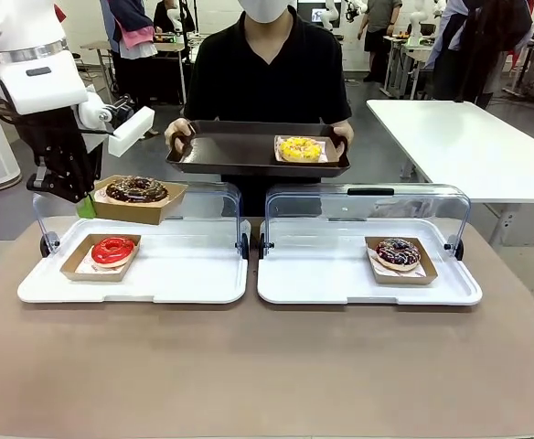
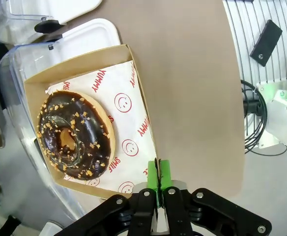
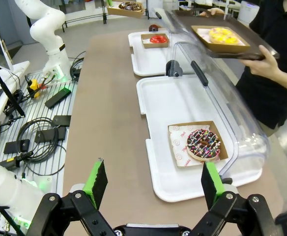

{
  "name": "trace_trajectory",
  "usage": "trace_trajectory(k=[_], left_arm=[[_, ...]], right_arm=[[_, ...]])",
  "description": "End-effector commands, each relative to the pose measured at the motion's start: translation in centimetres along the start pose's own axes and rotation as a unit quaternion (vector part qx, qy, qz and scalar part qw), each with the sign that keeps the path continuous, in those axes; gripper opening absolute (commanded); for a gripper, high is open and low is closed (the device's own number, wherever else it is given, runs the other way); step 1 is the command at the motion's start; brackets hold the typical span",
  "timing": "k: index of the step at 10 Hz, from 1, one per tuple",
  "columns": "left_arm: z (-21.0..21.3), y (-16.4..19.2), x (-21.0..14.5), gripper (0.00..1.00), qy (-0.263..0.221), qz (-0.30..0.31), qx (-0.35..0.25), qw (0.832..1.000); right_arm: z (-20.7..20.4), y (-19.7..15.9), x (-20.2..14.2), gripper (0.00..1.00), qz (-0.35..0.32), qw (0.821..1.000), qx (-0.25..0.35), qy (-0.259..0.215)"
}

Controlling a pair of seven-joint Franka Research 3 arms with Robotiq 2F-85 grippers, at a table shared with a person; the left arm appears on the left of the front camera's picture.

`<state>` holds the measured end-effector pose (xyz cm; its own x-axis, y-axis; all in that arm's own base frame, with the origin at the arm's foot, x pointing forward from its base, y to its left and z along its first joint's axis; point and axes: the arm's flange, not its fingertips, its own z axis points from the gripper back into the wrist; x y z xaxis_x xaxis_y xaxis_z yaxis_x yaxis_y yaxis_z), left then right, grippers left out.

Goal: Provide the desired donut to the person.
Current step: Pick up and lift the Paper togo box containing the Donut pointed at by the person, then place the picked Paper togo box onto the Handle tray extended by the person.

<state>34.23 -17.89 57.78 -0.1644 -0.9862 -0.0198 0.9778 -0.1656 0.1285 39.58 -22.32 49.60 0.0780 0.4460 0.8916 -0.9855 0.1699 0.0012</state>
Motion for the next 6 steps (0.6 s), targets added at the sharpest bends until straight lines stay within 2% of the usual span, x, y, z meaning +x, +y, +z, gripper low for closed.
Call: trace_trajectory(k=[1, 6], left_arm=[[0.28, -0.14, -0.01, 0.0, 0.001, 0.006, 0.004, 1.0], [0.28, -0.14, -0.01, 0.0, 0.001, 0.006, 0.004, 1.0]], right_arm=[[0.06, -0.05, -0.04, 1.0, 0.0, 1.0, 0.002, -0.005], [0.06, -0.05, -0.04, 1.0, 0.0, 1.0, 0.002, -0.005]])
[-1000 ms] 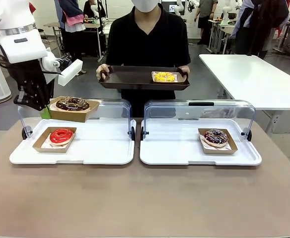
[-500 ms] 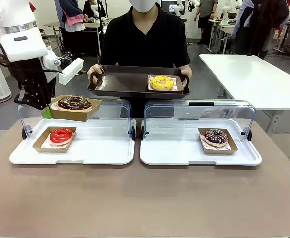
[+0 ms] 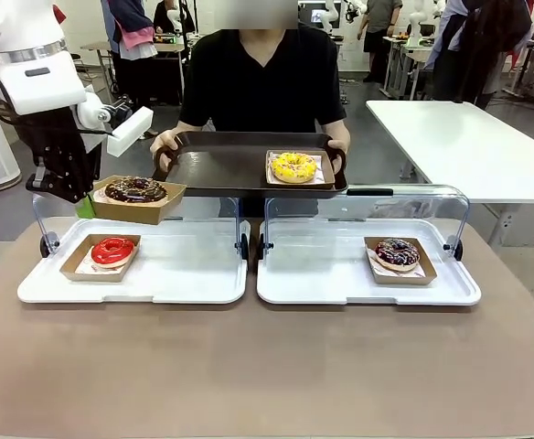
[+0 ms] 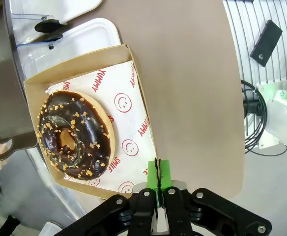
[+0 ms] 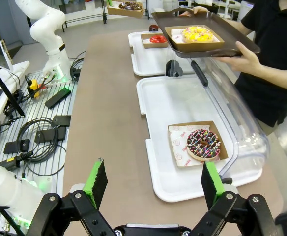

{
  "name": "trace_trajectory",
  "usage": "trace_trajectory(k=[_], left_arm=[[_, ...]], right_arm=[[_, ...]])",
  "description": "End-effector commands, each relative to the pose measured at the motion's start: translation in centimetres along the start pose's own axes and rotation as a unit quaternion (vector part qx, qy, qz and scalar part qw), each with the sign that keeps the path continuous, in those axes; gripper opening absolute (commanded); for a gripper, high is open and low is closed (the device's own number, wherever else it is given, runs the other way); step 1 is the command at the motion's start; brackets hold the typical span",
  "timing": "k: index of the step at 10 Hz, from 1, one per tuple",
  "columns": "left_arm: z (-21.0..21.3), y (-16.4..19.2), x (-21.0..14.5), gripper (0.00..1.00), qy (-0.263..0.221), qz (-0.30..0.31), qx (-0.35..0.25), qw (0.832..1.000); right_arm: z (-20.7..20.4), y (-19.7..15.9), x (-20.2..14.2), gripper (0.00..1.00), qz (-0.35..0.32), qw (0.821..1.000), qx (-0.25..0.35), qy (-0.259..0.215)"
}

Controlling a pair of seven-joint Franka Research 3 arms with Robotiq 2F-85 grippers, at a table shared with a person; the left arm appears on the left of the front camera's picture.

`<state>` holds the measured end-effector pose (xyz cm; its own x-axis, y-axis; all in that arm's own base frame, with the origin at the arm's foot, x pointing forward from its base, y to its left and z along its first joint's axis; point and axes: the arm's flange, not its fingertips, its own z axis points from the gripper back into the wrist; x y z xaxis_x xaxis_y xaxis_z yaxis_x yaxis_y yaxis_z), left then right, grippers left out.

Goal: Provide the desired donut to the person.
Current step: Place the picked Paper togo box onto the Handle tray extended by the person.

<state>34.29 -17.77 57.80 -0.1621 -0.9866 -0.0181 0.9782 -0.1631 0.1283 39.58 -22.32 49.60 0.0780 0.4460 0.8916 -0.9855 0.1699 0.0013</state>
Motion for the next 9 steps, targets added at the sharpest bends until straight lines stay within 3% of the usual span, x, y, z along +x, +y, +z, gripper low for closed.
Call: trace_trajectory(k=[1, 7, 9], left_arm=[[0.3, -0.2, 0.1, 0.0, 0.002, 0.005, 0.004, 1.0], [0.0, 0.0, 0.0, 0.02, 0.0, 0.0, 0.0, 1.0], [3.6, -1.3, 1.4, 0.02, -0.011, 0.007, 0.034, 0.999]], right_arm=[[0.1, -0.1, 0.0, 1.0, 0.0, 1.0, 0.002, -0.005], [0.1, -0.1, 0.0, 1.0, 0.0, 1.0, 0.002, -0.005], [0.1, -0.1, 0.0, 1.0, 0.0, 1.0, 0.002, -0.005]])
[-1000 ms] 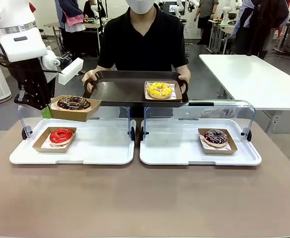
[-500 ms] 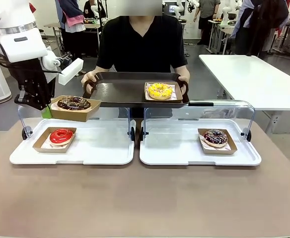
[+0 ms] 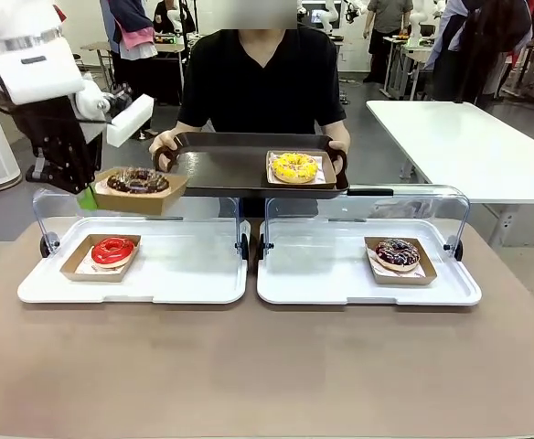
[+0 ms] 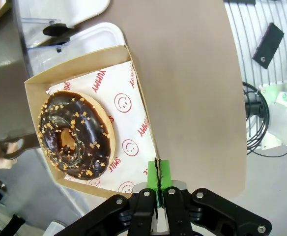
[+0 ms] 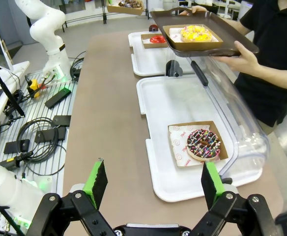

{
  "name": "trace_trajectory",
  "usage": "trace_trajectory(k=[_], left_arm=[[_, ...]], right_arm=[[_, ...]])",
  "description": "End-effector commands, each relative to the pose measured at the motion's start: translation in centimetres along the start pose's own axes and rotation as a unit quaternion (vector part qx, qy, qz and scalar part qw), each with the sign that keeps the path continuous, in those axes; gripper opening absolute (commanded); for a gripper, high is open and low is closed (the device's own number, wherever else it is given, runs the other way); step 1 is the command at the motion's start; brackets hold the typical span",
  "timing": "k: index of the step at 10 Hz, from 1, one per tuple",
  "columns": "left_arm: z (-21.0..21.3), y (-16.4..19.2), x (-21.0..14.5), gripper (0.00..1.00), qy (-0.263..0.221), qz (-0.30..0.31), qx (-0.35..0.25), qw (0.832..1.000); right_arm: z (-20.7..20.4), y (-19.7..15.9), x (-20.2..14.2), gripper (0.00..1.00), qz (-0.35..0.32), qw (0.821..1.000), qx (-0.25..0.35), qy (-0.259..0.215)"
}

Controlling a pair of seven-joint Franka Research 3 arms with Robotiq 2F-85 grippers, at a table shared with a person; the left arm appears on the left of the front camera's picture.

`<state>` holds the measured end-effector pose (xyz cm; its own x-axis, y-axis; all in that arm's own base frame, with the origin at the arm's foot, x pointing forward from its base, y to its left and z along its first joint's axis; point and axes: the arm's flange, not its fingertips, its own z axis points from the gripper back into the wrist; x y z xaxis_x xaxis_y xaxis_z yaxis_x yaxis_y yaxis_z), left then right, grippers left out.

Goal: Provide the desired donut to the person.
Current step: Place the picked Paper togo box onto the Handle tray extended by the person.

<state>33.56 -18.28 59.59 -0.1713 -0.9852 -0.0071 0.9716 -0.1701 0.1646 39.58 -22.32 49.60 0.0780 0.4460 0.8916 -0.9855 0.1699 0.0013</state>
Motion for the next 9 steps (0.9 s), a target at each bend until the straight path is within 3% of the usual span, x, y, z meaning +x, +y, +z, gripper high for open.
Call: trace_trajectory(k=[1, 4, 7, 9], left_arm=[[3.2, -1.2, 1.8, 0.02, -0.005, 0.018, 0.032, 0.999], [6.2, 3.4, 3.5, 0.02, -0.003, 0.011, 0.042, 0.999], [5.9, 11.1, 4.5, 0.02, -0.026, 0.007, 0.022, 0.999], [3.8, 14.2, 5.0, 0.02, -0.02, 0.021, 0.013, 0.999]], right_arm=[[0.1, -0.1, 0.0, 1.0, 0.0, 1.0, 0.002, -0.005], [0.1, -0.1, 0.0, 1.0, 0.0, 1.0, 0.002, -0.005], [0.1, -0.1, 0.0, 1.0, 0.0, 1.0, 0.002, -0.005], [0.1, -0.1, 0.0, 1.0, 0.0, 1.0, 0.002, -0.005]])
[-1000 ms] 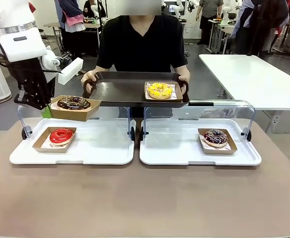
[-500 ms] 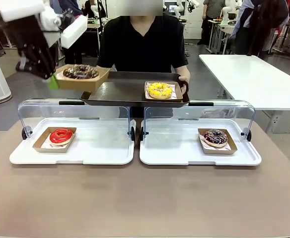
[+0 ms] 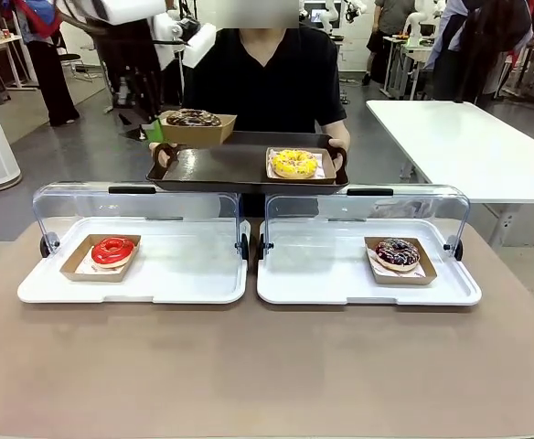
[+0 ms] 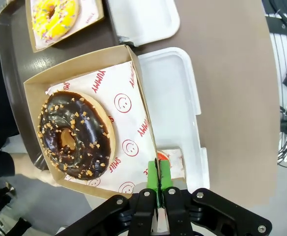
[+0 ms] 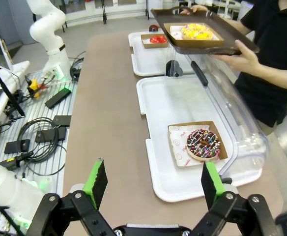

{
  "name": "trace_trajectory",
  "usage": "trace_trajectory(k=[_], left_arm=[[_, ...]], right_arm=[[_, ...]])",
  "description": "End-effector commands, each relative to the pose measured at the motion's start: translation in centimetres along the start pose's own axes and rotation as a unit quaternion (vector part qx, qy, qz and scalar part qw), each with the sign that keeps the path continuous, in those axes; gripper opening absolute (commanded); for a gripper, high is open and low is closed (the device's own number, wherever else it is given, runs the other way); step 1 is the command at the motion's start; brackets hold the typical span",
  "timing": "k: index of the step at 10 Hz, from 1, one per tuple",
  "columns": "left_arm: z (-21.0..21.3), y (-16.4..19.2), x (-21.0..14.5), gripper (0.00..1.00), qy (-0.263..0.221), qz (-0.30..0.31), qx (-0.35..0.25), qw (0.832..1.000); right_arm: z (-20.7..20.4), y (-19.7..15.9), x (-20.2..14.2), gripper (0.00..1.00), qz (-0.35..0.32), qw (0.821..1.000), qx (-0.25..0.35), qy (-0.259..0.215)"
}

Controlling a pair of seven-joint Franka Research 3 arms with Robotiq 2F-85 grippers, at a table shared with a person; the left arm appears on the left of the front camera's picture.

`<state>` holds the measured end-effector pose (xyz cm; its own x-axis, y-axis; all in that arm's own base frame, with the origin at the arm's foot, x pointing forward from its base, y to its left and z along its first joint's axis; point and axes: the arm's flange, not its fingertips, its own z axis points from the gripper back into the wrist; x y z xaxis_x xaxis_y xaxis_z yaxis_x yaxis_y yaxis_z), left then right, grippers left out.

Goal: Provide the desired donut to the person.
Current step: Place the picked Paper togo box onto the Handle tray extended by the person.

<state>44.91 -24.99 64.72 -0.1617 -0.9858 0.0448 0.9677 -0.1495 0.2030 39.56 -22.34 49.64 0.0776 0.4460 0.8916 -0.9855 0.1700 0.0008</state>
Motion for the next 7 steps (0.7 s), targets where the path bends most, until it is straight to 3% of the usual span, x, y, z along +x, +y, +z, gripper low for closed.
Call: trace_trajectory(k=[1, 2, 7], left_arm=[[-0.4, 2.7, 0.4, 0.02, 0.008, 0.02, -0.014, 1.0], [-1.7, 5.4, 0.3, 0.02, 0.012, 0.019, -0.028, 0.999], [-6.2, 8.6, -1.9, 0.02, 0.005, 0.018, -0.058, 0.998]], right_arm=[[0.0, -0.1, -0.1, 1.0, 0.0, 1.0, 0.002, -0.005], [0.0, -0.1, -0.1, 1.0, 0.0, 1.0, 0.002, -0.005], [0.0, -0.1, -0.1, 1.0, 0.0, 1.0, 0.002, -0.005]])
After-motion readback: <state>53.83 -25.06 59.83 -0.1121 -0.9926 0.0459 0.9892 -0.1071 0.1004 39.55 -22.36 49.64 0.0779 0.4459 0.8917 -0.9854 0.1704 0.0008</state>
